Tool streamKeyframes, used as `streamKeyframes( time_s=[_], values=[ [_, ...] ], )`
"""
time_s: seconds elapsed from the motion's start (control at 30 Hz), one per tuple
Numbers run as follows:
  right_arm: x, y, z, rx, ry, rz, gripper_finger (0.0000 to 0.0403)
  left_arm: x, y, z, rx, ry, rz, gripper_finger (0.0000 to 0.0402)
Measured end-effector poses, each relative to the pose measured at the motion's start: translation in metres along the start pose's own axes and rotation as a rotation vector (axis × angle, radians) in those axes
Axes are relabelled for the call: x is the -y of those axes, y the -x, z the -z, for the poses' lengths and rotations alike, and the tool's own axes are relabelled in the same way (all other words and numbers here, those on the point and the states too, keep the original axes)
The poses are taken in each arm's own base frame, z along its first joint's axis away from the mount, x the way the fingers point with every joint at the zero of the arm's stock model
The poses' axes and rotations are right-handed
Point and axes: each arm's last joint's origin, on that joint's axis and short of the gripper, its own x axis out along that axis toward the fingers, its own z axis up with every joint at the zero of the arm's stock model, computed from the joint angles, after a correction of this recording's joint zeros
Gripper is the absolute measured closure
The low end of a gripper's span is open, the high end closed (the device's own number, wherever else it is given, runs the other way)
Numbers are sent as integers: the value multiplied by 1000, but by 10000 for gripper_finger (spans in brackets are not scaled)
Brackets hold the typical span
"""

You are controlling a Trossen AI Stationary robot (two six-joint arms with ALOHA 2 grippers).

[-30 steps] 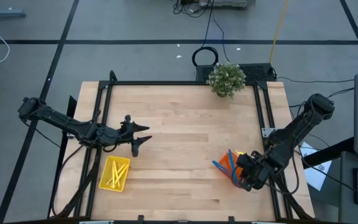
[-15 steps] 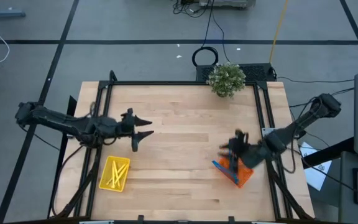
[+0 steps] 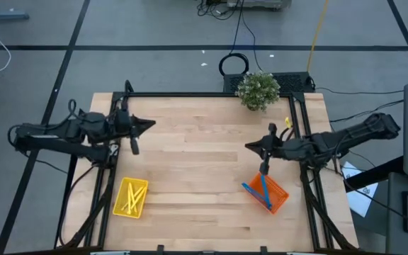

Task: Sort pens & pencils
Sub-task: Return to Home Position

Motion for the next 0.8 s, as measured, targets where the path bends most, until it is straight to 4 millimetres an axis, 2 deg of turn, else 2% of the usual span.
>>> streamKeyframes(
  time_s=[0.1,0.2,0.33,0.47,0.6,0.8],
  values=[
    [3,3,19,28,-6,-59,401,-2,4,24,-10,5,-14,398],
    [9,6,39,61,-45,-68,401,-3,2,56,-13,32,-21,399],
    [15,9,63,75,-69,-71,402,-2,-10,104,46,58,-18,400],
    [20,13,78,81,-105,-73,402,-4,-18,146,54,67,26,400],
    [23,16,84,96,-135,-78,403,-8,-21,166,70,73,72,400],
    [26,21,84,117,-144,-82,403,-14,-23,176,22,92,57,401]
  ],
)
